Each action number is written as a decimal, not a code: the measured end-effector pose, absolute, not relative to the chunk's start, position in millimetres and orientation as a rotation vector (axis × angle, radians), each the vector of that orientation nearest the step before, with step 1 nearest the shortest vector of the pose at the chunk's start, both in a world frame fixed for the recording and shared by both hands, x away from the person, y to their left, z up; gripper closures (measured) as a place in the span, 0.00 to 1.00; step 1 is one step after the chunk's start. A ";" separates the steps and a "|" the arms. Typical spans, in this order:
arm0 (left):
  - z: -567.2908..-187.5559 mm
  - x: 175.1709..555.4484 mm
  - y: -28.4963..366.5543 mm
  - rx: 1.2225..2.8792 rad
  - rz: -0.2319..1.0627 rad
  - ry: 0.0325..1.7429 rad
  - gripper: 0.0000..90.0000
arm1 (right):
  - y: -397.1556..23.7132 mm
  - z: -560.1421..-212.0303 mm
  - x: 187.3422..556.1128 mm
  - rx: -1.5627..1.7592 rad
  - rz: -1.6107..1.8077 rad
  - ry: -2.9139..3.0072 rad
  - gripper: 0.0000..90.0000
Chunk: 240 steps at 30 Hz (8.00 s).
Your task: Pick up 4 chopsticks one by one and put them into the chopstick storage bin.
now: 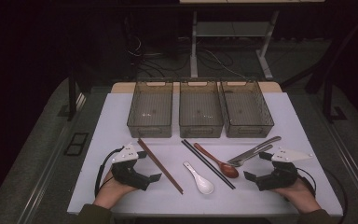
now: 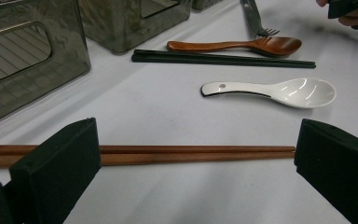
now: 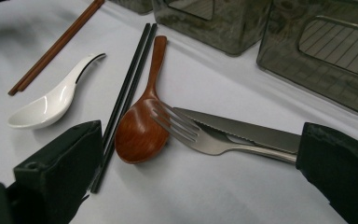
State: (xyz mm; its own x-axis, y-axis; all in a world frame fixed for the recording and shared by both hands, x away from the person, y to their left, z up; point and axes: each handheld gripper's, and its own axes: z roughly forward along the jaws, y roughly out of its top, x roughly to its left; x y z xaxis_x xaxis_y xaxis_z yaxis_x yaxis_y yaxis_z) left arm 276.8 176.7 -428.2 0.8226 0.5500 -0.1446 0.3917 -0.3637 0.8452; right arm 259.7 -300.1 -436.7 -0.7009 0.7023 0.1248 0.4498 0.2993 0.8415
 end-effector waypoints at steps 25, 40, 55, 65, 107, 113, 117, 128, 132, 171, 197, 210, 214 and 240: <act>-428.2 278.6 158.8 2.048 0.101 0.633 0.63 | -299.1 -437.1 260.8 1.064 1.346 2.300 0.01; -433.2 275.6 132.1 2.106 -0.016 0.565 0.99 | -299.5 -437.6 261.2 1.073 1.339 2.296 0.01; -444.5 272.3 103.8 2.230 -0.062 0.506 0.99 | -299.3 -437.7 261.1 1.073 1.333 2.295 0.01; -448.0 271.9 95.1 2.268 -0.065 0.485 0.99 | -299.5 -437.7 261.2 1.077 1.334 2.293 0.01; -444.4 268.9 91.9 2.348 -0.062 0.482 0.99 | -300.4 -437.3 261.2 1.081 1.337 2.284 0.01; -443.8 267.6 94.2 2.351 -0.073 0.495 0.99 | -300.6 -437.2 261.0 1.080 1.341 2.281 0.01; -443.4 265.3 97.4 2.352 -0.085 0.507 0.99 | -300.5 -437.1 260.7 1.080 1.340 2.282 0.01; -442.3 262.0 104.0 2.362 -0.098 0.512 0.99 | -301.0 -436.9 260.6 1.082 1.342 2.279 0.01; -440.6 260.4 108.3 2.348 -0.084 0.525 0.99 | -301.2 -436.8 260.7 1.081 1.342 2.278 0.01; -434.3 340.9 213.7 2.255 0.422 1.121 0.99 | -300.4 -437.8 261.9 1.085 1.336 2.283 0.01; -435.3 359.0 193.7 2.235 0.414 1.112 0.97 | -300.9 -437.4 261.6 1.087 1.340 2.278 0.01; -432.2 354.7 190.3 2.091 0.420 1.327 0.49 | -301.4 -436.8 261.0 1.087 1.343 2.272 0.01; -434.9 355.6 185.3 2.093 0.408 1.338 0.47 | -300.8 -437.1 261.3 1.087 1.342 2.276 0.01; -438.2 357.4 176.1 2.142 0.420 1.324 0.54 | -300.7 -437.1 261.2 1.086 1.342 2.277 0.01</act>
State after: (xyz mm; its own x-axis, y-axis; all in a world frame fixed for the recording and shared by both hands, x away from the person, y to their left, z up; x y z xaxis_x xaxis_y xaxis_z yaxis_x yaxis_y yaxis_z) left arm 357.4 176.1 -438.2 0.4578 0.8884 -0.0351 0.7058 -0.3392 0.6219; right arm 261.2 -300.7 -437.1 -0.6770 0.7250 0.1267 0.4620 0.2847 0.8399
